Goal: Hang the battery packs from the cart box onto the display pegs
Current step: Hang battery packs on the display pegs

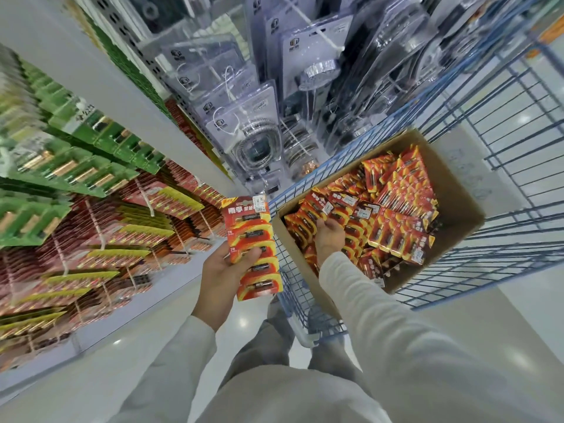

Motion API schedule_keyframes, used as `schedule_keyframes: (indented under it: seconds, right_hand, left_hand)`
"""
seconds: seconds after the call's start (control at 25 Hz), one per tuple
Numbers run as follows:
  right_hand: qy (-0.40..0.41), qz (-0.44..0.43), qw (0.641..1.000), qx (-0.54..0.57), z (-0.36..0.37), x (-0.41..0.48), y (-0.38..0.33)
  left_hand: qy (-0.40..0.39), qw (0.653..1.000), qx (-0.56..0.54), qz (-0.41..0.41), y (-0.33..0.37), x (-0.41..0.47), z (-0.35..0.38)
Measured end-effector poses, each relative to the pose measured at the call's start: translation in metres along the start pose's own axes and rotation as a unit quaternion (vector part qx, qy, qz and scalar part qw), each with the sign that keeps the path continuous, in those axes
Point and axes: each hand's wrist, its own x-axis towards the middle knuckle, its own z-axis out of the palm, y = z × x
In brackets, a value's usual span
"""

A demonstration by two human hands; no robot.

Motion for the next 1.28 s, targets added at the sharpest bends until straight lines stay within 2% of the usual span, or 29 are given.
schedule_keyframes:
  seconds: [0.2,0.4,0.56,0.88,1.04,1.28]
  right_hand:
    - [-0.087,-0.122,0.988,0.028,-0.070,-0.035,-0.020]
    - [-0.184,-0.140,0.966,0.120,-0.133,-0.084,-0.053]
    - [-0.278,-0.187,0.935,0.114,-0.151,-0.133,-0.086]
    - [-0.449,-0.208,0.866,0.078,-0.126,-0.234,-0.122]
    - [-0.462,-0.226,0.856,0.043,-0.099,-0.279,-0.132]
    - [-0.479,-0.244,0.843,0.033,-0.034,-0.348,-0.136]
  left_hand:
    - [0.003,0.998,-0.042,0.036,0.011,-0.016,0.011]
    - [0.012,0.987,-0.148,0.061,0.021,-0.045,0.019]
    - [0.051,0.973,-0.204,0.090,0.030,-0.079,0.020]
    - [0.137,0.937,-0.269,0.178,0.055,-0.140,-0.028]
    - [0.169,0.923,-0.271,0.213,0.067,-0.168,-0.067]
    - [0.170,0.898,-0.306,0.268,0.082,-0.185,-0.149]
